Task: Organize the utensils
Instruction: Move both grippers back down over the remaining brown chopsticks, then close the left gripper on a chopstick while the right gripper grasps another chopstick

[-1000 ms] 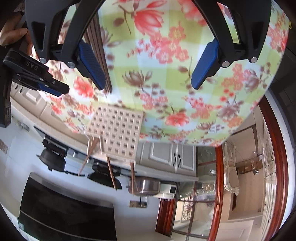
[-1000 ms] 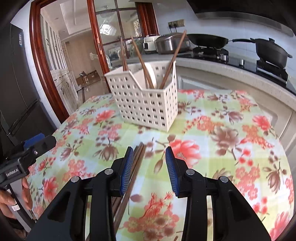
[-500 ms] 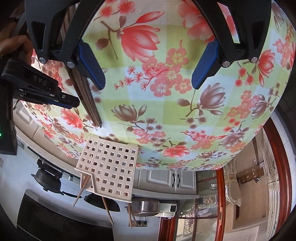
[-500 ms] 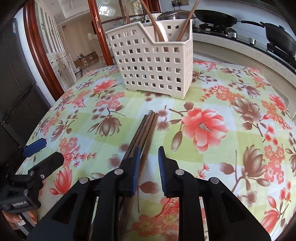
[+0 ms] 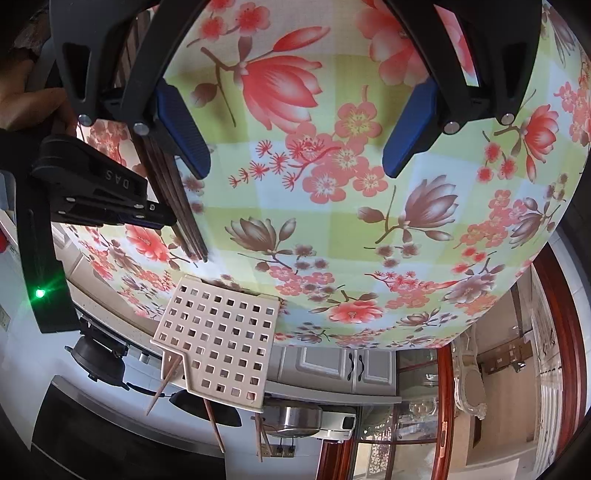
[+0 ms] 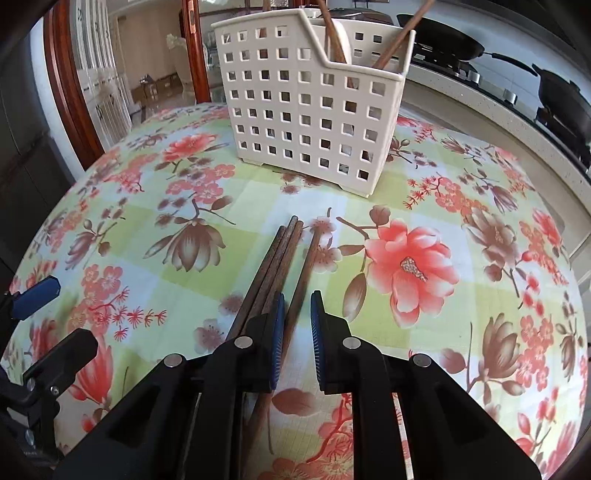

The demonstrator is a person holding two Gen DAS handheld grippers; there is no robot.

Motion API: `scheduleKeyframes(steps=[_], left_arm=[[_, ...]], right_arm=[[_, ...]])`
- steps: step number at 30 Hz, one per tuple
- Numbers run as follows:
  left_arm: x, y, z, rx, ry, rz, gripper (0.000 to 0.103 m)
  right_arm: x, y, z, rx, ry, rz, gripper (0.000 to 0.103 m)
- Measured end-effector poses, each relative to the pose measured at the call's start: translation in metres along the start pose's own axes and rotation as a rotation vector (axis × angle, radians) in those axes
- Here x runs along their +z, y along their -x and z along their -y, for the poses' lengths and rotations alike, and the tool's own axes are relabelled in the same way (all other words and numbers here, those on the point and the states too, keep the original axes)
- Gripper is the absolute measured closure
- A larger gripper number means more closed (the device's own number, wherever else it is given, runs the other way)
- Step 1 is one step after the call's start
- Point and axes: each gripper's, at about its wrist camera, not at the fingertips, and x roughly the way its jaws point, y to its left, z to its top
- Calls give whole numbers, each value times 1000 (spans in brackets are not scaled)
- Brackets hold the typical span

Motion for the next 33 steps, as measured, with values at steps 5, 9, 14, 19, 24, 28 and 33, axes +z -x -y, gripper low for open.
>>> scheduleKeyframes(steps=[5, 9, 14, 19, 24, 28, 33], left_arm=[[2, -5, 6, -13, -11, -29, 12], [8, -15, 13, -8, -22, -58, 12], [21, -30, 30, -23, -45, -91, 13], [29, -53, 54, -5, -105, -137, 23], [33, -66, 67, 1, -125, -153, 24], [34, -73, 73, 31, -135, -162, 24], [35, -77, 70, 32, -118, -167, 24]], right_arm=[[-6, 3, 4, -4, 11, 10, 96], [-16, 11, 19, 8, -21, 20, 97], [-25, 20, 43, 42, -74, 40, 97], [-31, 28, 57, 74, -104, 65, 97], [-34, 30, 65, 105, -125, 75, 97], [-37, 29, 66, 129, -129, 77, 97], [-38, 30, 69, 146, -141, 83, 97]])
